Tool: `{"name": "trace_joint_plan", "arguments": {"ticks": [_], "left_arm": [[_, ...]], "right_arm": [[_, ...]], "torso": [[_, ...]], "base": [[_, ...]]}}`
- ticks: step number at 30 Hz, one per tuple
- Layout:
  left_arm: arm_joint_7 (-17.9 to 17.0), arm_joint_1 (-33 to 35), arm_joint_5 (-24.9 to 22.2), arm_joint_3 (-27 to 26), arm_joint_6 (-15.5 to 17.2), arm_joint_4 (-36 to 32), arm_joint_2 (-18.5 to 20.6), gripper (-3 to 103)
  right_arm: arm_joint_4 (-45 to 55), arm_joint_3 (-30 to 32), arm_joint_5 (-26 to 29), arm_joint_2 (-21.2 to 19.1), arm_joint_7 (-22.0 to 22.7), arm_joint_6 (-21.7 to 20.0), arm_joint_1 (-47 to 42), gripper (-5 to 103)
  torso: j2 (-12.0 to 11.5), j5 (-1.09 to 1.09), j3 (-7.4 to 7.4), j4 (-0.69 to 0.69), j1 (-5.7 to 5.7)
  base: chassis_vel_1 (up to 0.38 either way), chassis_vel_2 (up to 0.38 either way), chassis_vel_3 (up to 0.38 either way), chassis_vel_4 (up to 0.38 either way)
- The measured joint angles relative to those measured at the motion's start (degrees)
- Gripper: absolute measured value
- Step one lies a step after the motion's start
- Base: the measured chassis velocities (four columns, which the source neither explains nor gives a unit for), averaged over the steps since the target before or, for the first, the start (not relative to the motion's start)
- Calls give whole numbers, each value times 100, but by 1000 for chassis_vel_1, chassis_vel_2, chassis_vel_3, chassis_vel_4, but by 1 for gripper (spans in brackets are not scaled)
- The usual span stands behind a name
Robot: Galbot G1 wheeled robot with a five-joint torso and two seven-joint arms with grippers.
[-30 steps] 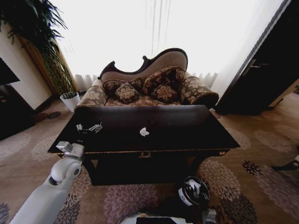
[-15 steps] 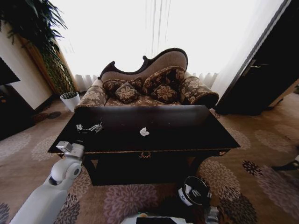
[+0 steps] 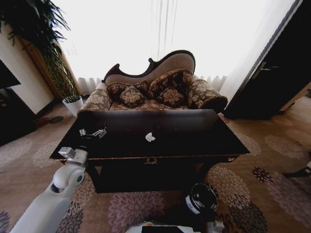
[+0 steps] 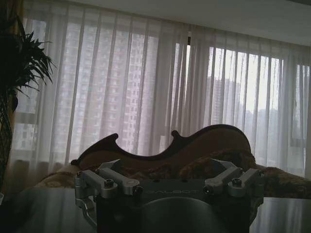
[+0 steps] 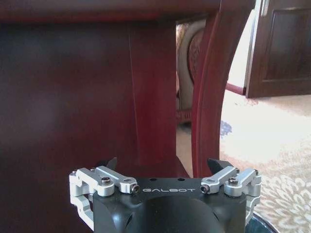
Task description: Move to the front of the table and place the trash on the table into the trash bin.
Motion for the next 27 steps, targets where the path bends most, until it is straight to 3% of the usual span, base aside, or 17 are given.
{"name": "trace_joint_plan", "arguments": {"ticks": [8,14,22,27], "left_arm": [[1,0,0,0,0,0,0,100],[1,0,0,0,0,0,0,100],[1,0,0,0,0,0,0,100],[1,0,0,0,0,0,0,100]], "right_arm": [[1256,489,97,-23,-11,69,-839,100],[2693,1185,354,-13,8,41,-1511,100],[3630,1827,528,12,109,9,-1893,100],[4062,2256,793,-270,137,-257,-1875,100]], "torso": [[0,0,0,0,0],[0,0,0,1,0],[0,1,0,0,0],[0,1,0,1,0]], "base": [[0,0,0,0],[0,0,0,0],[0,0,0,0],[0,0,0,0]]}}
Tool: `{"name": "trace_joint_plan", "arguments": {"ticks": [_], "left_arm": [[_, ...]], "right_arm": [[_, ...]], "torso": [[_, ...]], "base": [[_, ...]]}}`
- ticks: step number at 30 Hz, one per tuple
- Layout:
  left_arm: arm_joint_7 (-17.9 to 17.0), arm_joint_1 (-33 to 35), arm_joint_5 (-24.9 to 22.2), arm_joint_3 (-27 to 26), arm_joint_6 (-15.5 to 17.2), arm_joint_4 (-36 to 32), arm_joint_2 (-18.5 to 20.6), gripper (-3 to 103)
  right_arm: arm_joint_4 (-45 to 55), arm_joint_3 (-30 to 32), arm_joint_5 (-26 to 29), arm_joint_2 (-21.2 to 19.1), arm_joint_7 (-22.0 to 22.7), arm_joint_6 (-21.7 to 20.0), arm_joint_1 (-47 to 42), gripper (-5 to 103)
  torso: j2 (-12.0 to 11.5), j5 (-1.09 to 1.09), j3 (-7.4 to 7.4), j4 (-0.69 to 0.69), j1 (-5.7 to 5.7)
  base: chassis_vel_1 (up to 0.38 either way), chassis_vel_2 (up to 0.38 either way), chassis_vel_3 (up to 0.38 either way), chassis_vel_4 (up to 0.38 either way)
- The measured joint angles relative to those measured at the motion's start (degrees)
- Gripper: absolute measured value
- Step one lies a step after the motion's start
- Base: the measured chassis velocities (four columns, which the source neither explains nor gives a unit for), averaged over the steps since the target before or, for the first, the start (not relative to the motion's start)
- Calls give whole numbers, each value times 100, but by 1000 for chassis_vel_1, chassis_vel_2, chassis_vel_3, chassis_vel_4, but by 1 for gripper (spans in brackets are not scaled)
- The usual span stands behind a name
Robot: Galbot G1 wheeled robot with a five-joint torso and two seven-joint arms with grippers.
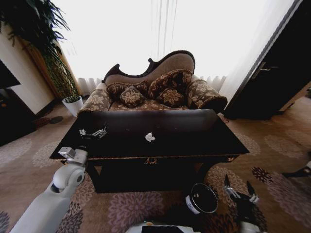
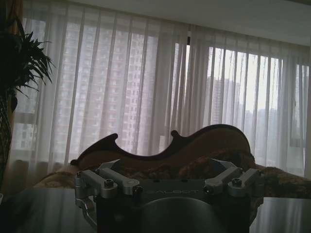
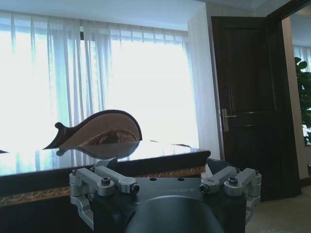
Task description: Move to the front of the table and place the trash on the table into the trash bin.
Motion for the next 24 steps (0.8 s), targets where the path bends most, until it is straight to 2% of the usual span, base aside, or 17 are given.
{"name": "trace_joint_plan", "arguments": {"ticks": [2,7,8,16,17,20,21,24], "left_arm": [[0,0,0,0,0,0,0,100],[0,0,0,0,0,0,0,100],[0,0,0,0,0,0,0,100],[-2,0,0,0,0,0,0,100],[-2,0,0,0,0,0,0,100],[-2,0,0,0,0,0,0,100],[-2,0,0,0,0,0,0,100],[-2,0,0,0,-1,0,0,100]], "right_arm": [[82,84,72,-102,3,-62,10,100],[714,381,440,-649,68,-444,12,100],[714,381,440,-649,68,-444,12,100],[1236,345,715,-1603,203,-1098,247,100],[1236,345,715,-1603,203,-1098,247,100],[1327,279,871,-2131,217,-1416,365,100],[1327,279,871,-2131,217,-1416,365,100],[1230,143,1145,-2811,219,-1718,678,100]], "torso": [[0,0,0,0,0],[0,0,0,0,0],[0,0,0,0,0],[0,1,1,0,0],[0,1,1,0,0],[0,0,1,-1,0],[0,0,1,-1,0],[0,1,0,-1,0]], "base": [[0,0,0,0],[0,0,0,0],[0,0,0,0],[0,0,0,0],[0,0,0,0],[0,0,0,0],[0,0,0,0],[0,0,0,0]]}}
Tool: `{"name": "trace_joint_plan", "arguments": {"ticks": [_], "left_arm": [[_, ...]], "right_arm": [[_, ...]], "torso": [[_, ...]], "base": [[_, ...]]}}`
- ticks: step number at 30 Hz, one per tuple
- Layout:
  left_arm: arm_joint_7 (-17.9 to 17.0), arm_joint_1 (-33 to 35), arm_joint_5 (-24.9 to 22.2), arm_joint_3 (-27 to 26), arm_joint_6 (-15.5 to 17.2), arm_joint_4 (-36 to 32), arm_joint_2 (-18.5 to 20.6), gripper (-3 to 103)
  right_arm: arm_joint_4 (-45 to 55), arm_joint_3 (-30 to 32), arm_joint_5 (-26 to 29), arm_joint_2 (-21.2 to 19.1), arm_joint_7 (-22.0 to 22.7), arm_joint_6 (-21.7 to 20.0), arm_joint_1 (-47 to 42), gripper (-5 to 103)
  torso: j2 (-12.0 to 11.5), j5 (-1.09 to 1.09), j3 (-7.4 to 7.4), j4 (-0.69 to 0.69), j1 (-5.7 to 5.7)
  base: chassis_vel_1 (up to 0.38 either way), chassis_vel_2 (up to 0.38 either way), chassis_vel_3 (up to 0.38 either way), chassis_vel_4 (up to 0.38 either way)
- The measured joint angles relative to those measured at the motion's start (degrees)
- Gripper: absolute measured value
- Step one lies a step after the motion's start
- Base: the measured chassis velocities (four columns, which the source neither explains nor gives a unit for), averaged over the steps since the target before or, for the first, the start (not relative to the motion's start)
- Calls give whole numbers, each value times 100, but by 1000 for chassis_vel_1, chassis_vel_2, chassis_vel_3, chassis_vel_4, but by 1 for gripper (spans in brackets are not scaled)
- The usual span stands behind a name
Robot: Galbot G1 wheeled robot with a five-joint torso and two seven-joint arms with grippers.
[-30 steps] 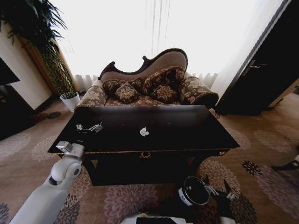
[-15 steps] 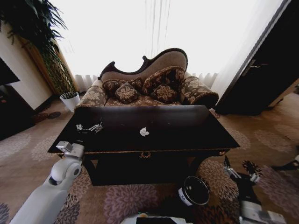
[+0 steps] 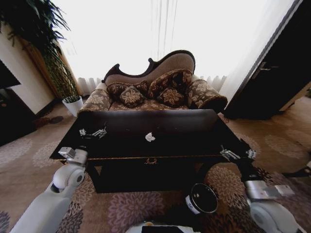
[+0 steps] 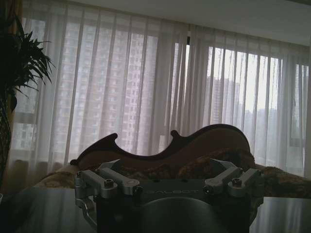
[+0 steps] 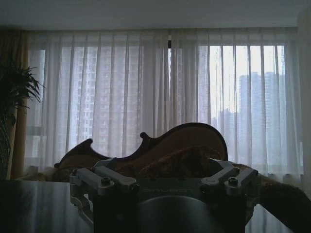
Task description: Move to the front of the table and place the trash on the table into the trash bin.
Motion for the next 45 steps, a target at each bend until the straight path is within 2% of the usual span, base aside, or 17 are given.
{"name": "trace_joint_plan", "arguments": {"ticks": [1,2,5,7,8,12,13,15,18,24,31,35,45], "left_arm": [[0,0,0,0,0,0,0,100],[0,0,0,0,0,0,0,100],[0,0,0,0,0,0,0,100],[-1,0,0,0,0,0,0,100],[-1,0,0,0,0,0,0,100],[1,0,-1,0,-1,0,0,100],[1,0,-1,0,-1,0,0,100],[1,0,0,0,-1,0,0,100],[1,0,0,0,-1,0,0,100],[1,0,0,0,-1,0,0,100],[1,0,0,0,-1,0,0,100],[1,0,0,0,-1,0,0,100],[1,0,0,0,0,0,0,100]], "right_arm": [[-114,-95,170,-353,4,-107,189,100],[-114,-95,170,-353,4,-107,189,100],[-636,-632,553,-1287,-28,-249,956,100],[-706,-740,593,-1381,-39,-254,1071,100],[-959,-1193,731,-1684,-101,-273,1524,100],[-1405,-2463,870,-2304,-304,-284,2697,100],[-1405,-2463,870,-2304,-304,-284,2697,100],[-1440,-2895,1006,-2582,-404,-308,3159,100],[-1312,-3208,1344,-3002,-632,-416,3531,100],[-955,-3271,1895,-3348,-801,-632,3627,100],[-909,-3352,2251,-3617,-1063,-753,3528,100],[-1194,-3767,2650,-3876,-1434,-812,3824,100],[-1595,-3972,2769,-3931,-1991,-838,3964,100]], "torso": [[0,0,0,0,0],[0,0,0,0,0],[0,-1,1,2,1],[0,-2,1,2,1],[0,-1,1,3,1],[-1,0,1,2,1],[-1,0,1,2,1],[-1,0,1,2,1],[0,-2,0,2,1],[0,-2,0,1,1],[0,-2,0,1,1],[0,-2,0,1,1],[0,-1,0,1,0]], "base": [[0,0,0,0],[0,0,0,0],[0,0,0,0],[0,0,0,0],[0,0,0,0],[0,0,0,0],[0,0,0,0],[0,0,0,0],[0,0,0,0],[0,0,0,0],[0,0,0,0],[0,0,0,0],[0,0,0,0]]}}
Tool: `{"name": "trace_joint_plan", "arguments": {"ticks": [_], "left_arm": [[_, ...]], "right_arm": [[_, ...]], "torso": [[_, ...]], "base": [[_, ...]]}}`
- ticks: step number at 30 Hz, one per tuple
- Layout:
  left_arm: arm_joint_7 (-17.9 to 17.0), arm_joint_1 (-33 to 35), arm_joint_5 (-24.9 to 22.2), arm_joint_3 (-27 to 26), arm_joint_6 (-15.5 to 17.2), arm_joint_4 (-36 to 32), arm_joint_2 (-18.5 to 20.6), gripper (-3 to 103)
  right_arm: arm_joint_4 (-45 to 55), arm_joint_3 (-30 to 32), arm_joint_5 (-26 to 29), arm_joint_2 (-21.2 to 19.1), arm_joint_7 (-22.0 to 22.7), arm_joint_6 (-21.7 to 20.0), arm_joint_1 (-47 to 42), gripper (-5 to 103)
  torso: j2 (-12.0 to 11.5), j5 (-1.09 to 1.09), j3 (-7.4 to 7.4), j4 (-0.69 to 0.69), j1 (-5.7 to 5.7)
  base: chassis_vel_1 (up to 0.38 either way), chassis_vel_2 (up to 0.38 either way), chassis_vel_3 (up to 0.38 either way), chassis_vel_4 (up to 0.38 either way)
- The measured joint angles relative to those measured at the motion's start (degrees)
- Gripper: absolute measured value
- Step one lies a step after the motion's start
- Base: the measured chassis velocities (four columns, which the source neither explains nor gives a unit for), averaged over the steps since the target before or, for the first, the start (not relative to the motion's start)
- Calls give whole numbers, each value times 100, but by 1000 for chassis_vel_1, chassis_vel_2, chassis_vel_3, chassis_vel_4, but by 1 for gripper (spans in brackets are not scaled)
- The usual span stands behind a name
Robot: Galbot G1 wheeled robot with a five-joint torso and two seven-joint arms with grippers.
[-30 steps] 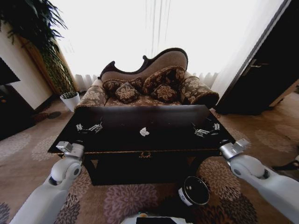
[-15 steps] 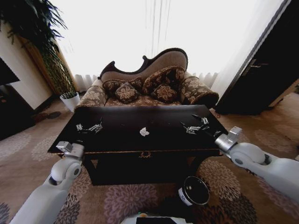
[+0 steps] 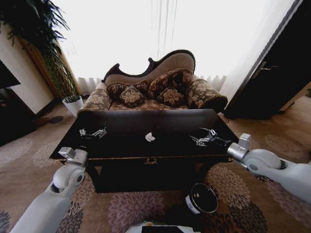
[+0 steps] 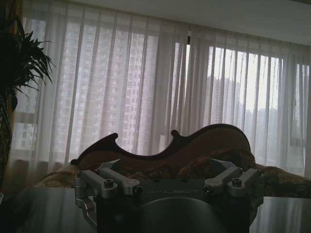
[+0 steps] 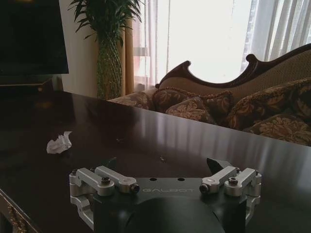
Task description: Move to the front of the table and place the trash on the table into the trash bin.
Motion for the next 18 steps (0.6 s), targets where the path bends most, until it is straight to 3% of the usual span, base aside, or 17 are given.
{"name": "trace_joint_plan", "arguments": {"ticks": [18], "left_arm": [[0,0,0,0,0,0,0,100]], "right_arm": [[-928,523,508,-196,-561,67,249,100]], "torso": [[0,-1,0,0,0]], "base": [[0,0,0,0]]}}
